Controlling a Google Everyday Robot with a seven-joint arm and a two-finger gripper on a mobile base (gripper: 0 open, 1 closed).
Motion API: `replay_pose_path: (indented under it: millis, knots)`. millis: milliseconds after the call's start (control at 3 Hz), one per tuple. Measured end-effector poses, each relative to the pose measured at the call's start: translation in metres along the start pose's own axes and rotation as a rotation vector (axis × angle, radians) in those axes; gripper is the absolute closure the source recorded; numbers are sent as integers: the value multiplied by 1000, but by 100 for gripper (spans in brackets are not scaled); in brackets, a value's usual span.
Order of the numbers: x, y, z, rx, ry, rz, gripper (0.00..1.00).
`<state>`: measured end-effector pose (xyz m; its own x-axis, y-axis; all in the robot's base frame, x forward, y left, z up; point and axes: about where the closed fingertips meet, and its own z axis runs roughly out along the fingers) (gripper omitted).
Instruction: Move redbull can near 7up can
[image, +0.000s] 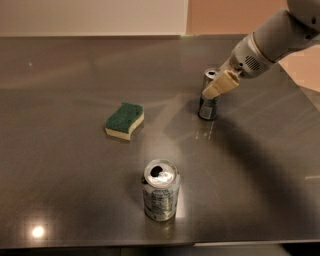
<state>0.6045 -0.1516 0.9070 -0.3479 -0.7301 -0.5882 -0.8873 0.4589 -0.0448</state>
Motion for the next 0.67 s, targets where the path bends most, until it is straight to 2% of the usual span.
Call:
replay_pose_path:
  millis: [333,667]
  knots:
    - [-2,11,-5,-14,0,-20,72]
    - [-5,35,-18,-36,-17,-76,96]
